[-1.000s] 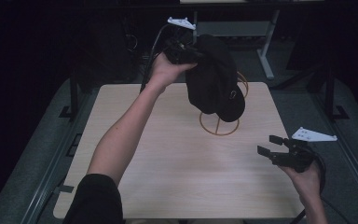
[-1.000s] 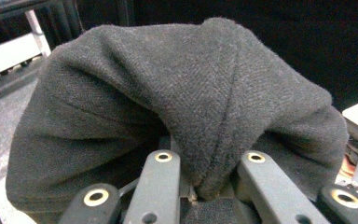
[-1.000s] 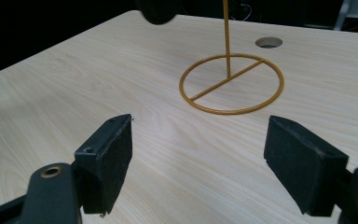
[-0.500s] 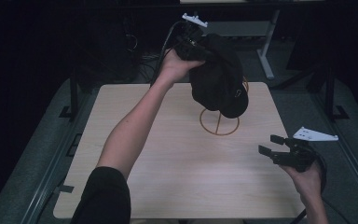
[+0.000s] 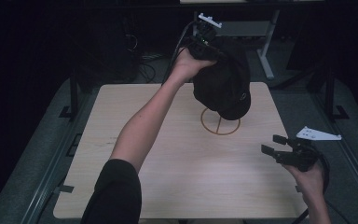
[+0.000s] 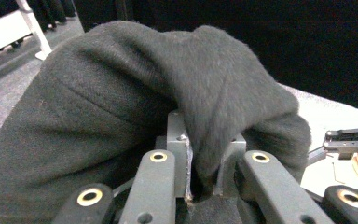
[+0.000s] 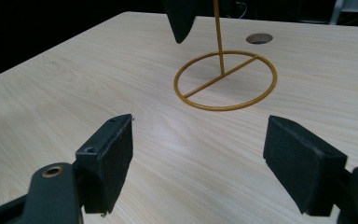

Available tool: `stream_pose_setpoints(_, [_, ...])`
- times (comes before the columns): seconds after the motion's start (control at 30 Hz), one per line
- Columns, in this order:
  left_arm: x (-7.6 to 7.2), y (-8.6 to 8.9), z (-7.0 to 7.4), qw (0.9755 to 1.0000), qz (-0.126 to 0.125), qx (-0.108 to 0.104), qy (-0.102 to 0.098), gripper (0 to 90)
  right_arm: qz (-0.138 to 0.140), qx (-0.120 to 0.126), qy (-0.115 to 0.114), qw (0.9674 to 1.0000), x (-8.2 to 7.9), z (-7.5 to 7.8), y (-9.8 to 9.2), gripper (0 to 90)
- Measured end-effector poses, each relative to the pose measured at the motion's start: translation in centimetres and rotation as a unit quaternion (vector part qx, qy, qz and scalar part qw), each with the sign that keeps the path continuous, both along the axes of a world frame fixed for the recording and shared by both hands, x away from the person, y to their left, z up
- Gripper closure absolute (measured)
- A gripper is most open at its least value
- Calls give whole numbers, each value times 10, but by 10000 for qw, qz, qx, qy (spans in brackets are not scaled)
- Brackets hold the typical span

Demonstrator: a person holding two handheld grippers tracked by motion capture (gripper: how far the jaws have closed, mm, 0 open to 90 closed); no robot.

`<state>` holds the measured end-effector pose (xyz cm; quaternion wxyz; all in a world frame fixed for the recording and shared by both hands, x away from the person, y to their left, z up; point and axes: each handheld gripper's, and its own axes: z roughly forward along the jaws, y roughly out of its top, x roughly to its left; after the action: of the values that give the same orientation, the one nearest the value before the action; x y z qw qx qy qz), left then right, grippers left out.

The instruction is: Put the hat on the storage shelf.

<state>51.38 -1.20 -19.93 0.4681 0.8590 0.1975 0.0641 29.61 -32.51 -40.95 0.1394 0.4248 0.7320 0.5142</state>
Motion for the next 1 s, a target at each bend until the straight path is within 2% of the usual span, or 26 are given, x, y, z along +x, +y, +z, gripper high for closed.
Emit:
stream_pose_setpoints(0.1, [2,-12,-3,10000,-42,38,59,795,22,-31,17,10000,1,-1,1,239])
stream_pose_setpoints(0.2, [6,-27,-13,9992,14,385,75,762,58,-73,54,9999,2,-1,5,239])
stream_pose_setpoints(0.27, [10,-34,-21,9988,40,462,166,730,85,-116,87,9999,3,-2,6,239])
stream_pose_setpoints(0.43, [14,-36,-24,9991,123,357,209,642,88,-131,104,9998,3,-4,7,239])
stream_pose_setpoints(0.87, [9,-35,-21,9979,229,606,-9,541,10,-126,112,9999,0,-6,4,239])
stream_pose_setpoints(1.0, [9,-32,-20,9981,253,560,-3,511,5,-120,117,9999,0,-6,4,239])
